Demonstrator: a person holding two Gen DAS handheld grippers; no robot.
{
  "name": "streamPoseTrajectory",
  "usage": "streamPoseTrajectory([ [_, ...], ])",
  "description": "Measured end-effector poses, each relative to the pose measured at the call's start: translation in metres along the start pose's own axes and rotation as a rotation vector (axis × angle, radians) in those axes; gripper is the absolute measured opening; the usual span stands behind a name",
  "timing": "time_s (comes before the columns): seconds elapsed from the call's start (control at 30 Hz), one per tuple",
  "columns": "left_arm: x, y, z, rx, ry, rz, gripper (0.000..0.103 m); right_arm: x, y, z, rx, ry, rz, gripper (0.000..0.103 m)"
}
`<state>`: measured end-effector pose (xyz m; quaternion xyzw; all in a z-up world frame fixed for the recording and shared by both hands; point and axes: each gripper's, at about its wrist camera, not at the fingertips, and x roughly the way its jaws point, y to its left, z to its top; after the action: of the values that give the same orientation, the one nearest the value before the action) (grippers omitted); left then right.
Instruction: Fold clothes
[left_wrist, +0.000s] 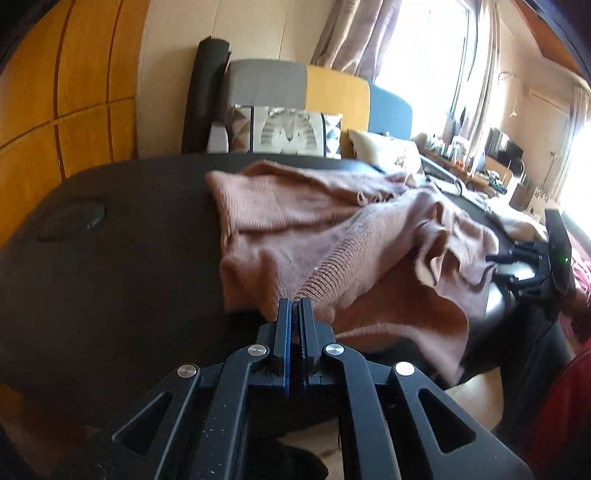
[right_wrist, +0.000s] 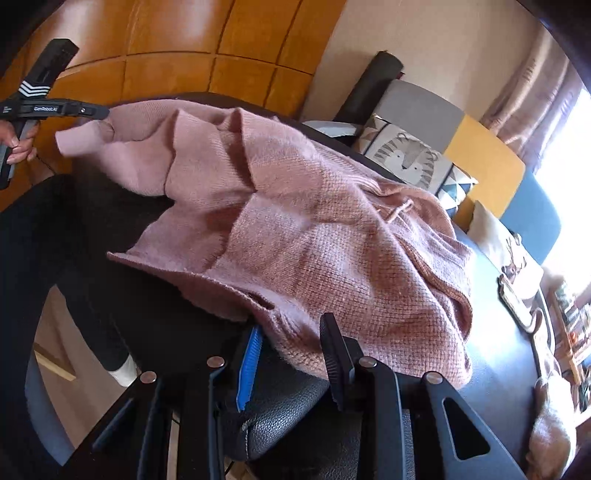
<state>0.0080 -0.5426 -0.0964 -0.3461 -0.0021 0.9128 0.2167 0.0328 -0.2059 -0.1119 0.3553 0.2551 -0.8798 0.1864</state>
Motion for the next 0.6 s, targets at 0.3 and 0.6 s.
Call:
streamPoseTrajectory([
  [0.3,0.011,-0.007,-0.008,0.037,0.028,0.026,0.003,0.010,-0.005,0.013,0.077,0.029,0.052,0.008],
  [0.6,0.006,0.008,-0.020,-0.024,0.038,0.041,0.003,-0.062,-0.069,-0.032,0.369,-0.076,0.072,0.006],
])
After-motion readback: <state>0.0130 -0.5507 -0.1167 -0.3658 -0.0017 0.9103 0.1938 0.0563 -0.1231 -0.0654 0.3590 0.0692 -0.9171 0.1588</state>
